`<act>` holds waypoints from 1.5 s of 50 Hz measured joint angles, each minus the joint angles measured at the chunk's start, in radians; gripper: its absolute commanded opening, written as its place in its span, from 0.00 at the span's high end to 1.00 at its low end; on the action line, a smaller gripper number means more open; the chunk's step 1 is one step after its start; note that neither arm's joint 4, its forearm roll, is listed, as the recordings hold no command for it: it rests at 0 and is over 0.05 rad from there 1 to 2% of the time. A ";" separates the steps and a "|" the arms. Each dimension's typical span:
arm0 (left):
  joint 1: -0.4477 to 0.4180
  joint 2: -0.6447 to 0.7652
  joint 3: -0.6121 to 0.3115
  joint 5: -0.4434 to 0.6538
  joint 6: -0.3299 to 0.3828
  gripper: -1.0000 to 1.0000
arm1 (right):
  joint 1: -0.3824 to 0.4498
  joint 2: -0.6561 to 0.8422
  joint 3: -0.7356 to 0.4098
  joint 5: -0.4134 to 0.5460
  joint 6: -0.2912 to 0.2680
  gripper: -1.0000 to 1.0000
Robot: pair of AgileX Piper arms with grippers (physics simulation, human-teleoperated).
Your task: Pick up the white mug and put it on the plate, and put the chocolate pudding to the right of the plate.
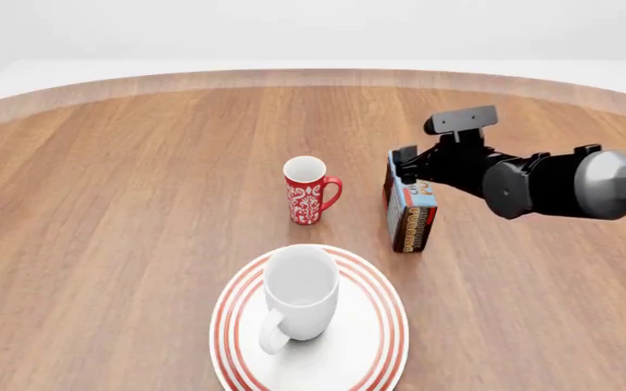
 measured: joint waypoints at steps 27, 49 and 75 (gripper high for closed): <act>0.000 0.000 0.000 0.000 0.000 0.00 | 0.004 0.042 -0.013 -0.001 -0.003 0.00; 0.000 0.000 0.000 0.000 0.000 0.00 | 0.014 0.075 -0.029 0.007 0.008 0.00; 0.000 0.000 0.000 0.000 0.000 0.00 | 0.009 0.092 -0.031 0.003 0.016 0.00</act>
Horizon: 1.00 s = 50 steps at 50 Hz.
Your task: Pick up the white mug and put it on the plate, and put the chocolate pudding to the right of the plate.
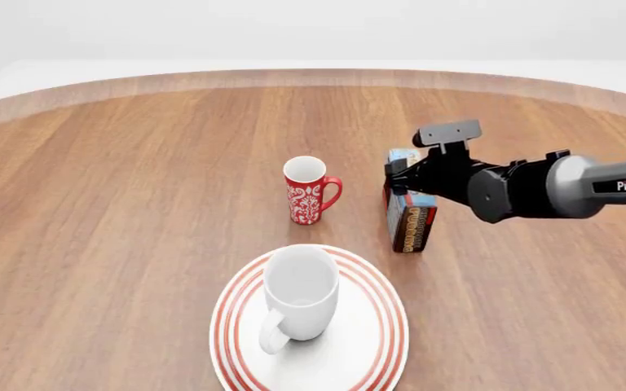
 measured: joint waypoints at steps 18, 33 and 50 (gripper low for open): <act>0.000 0.000 0.000 0.000 0.000 0.00 | -0.001 0.015 -0.007 -0.002 0.013 0.00; 0.000 0.000 0.000 0.000 0.000 0.00 | 0.000 0.028 -0.021 0.008 0.029 0.00; 0.000 0.000 0.000 0.000 0.000 0.00 | -0.001 0.041 -0.046 0.038 0.046 0.00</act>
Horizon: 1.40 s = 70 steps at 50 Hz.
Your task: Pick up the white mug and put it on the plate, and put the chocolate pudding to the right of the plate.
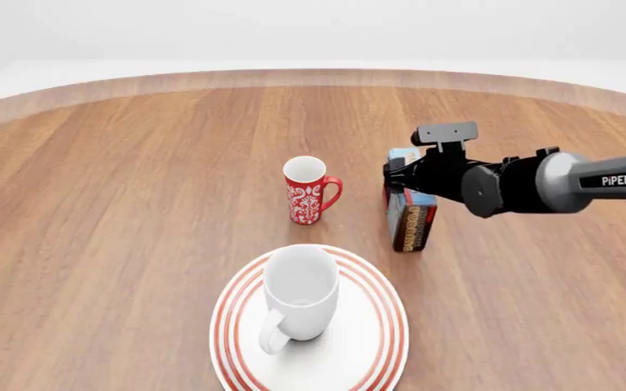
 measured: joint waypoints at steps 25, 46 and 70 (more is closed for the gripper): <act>0.000 0.000 0.000 0.000 0.000 0.00 | -0.013 0.013 -0.024 0.025 -0.003 1.00; 0.000 0.000 0.000 0.000 0.000 0.00 | -0.023 0.002 -0.008 0.010 -0.024 1.00; -0.003 0.000 0.000 -0.003 -0.015 0.00 | -0.018 -0.061 0.040 0.031 -0.037 1.00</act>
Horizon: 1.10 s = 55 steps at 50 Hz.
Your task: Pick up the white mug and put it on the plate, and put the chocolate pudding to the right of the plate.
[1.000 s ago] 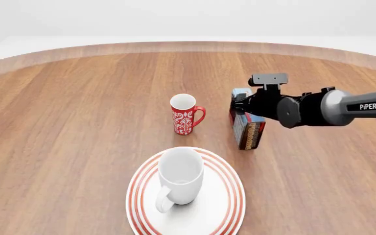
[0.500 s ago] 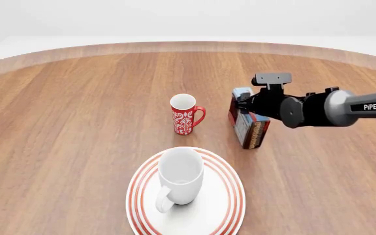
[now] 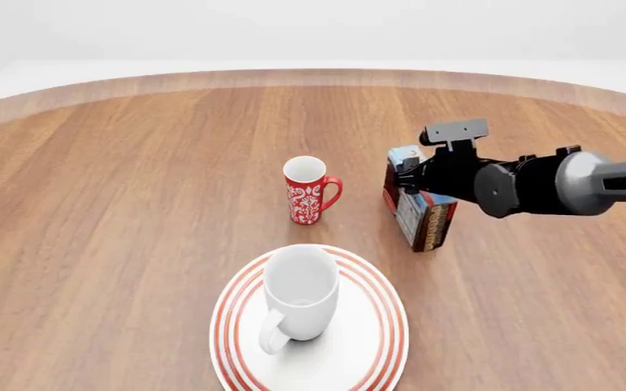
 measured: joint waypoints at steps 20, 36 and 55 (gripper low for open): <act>-0.001 0.000 0.000 -0.001 -0.004 0.00 | 0.010 -0.098 0.035 0.034 0.018 1.00; -0.002 0.000 0.000 0.000 -0.002 0.00 | 0.012 -0.180 0.088 0.044 0.033 1.00; -0.004 0.000 0.000 0.000 0.002 0.00 | 0.009 -0.305 0.164 0.063 0.038 1.00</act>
